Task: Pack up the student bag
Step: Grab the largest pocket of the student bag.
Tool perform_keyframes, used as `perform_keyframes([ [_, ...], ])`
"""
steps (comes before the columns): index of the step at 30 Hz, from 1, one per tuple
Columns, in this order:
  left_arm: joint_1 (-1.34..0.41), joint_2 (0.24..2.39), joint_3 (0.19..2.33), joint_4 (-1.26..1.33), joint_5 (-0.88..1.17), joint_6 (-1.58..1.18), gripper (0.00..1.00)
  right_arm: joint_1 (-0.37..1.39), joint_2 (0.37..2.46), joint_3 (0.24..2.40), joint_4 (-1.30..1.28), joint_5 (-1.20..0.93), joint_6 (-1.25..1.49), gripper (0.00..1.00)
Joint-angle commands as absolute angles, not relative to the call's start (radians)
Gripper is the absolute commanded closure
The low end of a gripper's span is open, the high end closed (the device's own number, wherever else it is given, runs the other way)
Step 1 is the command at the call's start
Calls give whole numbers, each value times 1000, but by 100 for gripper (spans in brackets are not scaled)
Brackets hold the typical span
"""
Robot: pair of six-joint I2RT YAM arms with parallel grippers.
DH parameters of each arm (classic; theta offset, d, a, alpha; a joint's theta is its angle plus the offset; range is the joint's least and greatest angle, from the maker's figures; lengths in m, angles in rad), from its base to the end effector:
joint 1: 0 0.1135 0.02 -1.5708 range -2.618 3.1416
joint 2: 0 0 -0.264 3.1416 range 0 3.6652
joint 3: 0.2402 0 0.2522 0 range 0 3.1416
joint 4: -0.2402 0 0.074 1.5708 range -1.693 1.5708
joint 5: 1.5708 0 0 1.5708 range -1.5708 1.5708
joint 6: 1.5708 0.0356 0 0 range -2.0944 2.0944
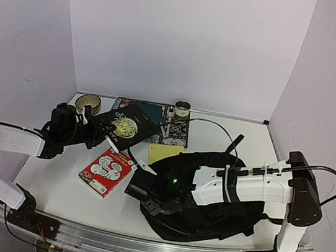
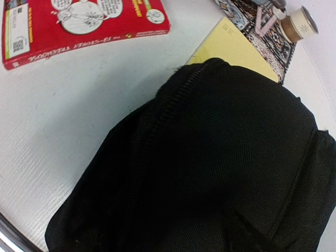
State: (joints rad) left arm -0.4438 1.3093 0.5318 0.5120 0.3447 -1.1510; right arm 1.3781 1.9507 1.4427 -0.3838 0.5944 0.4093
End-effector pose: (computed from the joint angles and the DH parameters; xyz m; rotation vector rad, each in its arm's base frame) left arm 0.2406 -0.1277 0.2112 -0.4554 2.0243 -1.3751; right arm 0.1012 0.4144 0.2114 -0.8380 2.1188 0.1889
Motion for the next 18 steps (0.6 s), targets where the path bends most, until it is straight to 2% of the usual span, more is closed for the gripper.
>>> perform_keyframes([
  [1,-440,1250,543,639,371,-1120,100,1383,1924,1466,-479,700,420,40],
  [2,-440,1248,543,632,371,-1117,100,1382,1918,1467,-493,707,419,44],
  [4,-440,1245,543,618,376,-1113,100,1382,1905,1474,-526,718,420,64],
  [6,-440,1240,543,604,387,-1109,100,1382,1886,1477,-549,731,417,80],
  [10,-440,1208,543,556,398,-1089,100,1382,1845,1482,-591,780,386,97],
  [11,-440,1199,548,532,399,-1077,100,1381,1833,1482,-603,799,375,100],
  [18,-441,1148,558,456,474,-1056,100,1318,1761,1462,-627,889,272,100],
])
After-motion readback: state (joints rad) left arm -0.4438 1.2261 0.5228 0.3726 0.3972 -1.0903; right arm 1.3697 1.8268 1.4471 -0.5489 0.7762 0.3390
